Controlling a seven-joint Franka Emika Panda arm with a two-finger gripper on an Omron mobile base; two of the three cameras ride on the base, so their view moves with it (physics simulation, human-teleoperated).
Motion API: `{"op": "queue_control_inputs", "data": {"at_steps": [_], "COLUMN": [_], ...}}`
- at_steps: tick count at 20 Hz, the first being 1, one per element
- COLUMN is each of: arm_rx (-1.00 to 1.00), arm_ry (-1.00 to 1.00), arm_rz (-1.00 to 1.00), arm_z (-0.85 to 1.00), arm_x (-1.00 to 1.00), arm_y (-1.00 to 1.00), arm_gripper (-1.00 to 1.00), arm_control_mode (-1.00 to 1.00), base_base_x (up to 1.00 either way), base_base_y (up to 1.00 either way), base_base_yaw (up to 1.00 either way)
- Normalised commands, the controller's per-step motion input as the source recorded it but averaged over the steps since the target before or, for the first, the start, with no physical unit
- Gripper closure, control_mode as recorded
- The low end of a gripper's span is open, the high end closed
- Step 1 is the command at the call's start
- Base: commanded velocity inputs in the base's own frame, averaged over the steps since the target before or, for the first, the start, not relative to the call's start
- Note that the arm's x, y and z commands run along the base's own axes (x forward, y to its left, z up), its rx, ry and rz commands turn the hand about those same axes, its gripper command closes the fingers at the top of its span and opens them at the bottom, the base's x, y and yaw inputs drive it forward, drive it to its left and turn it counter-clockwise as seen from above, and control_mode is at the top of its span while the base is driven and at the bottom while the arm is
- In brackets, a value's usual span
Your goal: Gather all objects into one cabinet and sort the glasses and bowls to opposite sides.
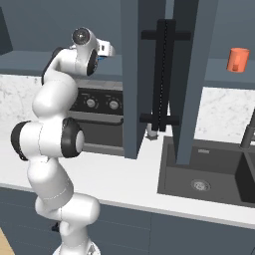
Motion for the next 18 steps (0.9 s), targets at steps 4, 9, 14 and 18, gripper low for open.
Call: {"op": "queue_control_inputs", "data": {"at_steps": [4,9,14,18], "arm_rx": [0.0,0.0,0.0,0.0], "arm_ry": [0.0,0.0,0.0,0.0], "arm_rz": [0.0,0.0,0.0,0.0], "arm_z": [0.0,0.0,-0.01,-0.04], "arm_x": [0.15,0.07,0.09,0.08], "arm_y": [0.0,0.02,0.1,0.09], "arm_gripper": [-1.0,-1.0,-1.0,-1.0], "arm_control_mode": [-1.0,-1.0,-1.0,-1.0], "base_base_x": [0.0,0.0,0.0,0.0], "base_base_y": [0.0,0.0,0.0,0.0], "base_base_yaw": [0.0,0.0,0.0,0.0]}}
